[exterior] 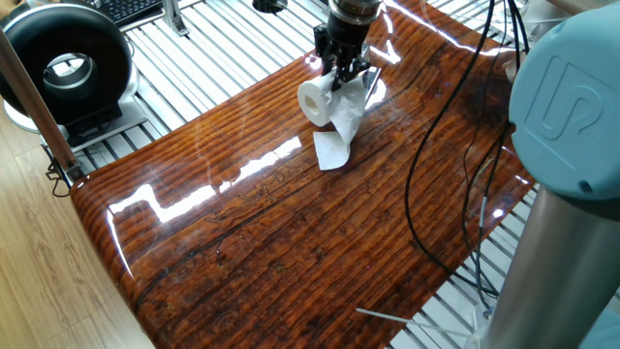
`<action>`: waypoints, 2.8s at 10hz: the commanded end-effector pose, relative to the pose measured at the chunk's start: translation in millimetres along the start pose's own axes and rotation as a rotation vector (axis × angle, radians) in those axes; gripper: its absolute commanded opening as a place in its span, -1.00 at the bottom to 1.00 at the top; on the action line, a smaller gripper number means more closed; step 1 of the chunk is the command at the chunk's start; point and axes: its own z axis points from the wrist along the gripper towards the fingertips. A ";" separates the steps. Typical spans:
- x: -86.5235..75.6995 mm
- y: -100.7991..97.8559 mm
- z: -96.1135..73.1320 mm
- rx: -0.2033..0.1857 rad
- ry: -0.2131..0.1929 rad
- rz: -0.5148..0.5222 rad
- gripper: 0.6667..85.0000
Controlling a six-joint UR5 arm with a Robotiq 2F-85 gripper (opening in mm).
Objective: Put the toilet paper on its holder
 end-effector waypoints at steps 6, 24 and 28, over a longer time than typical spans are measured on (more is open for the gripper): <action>-12.0 10.0 -6.3 -0.016 0.023 0.063 -0.99; 36.9 33.1 -22.8 -0.015 0.129 0.197 -0.99; 39.3 27.7 -21.0 -0.017 0.107 0.161 -0.99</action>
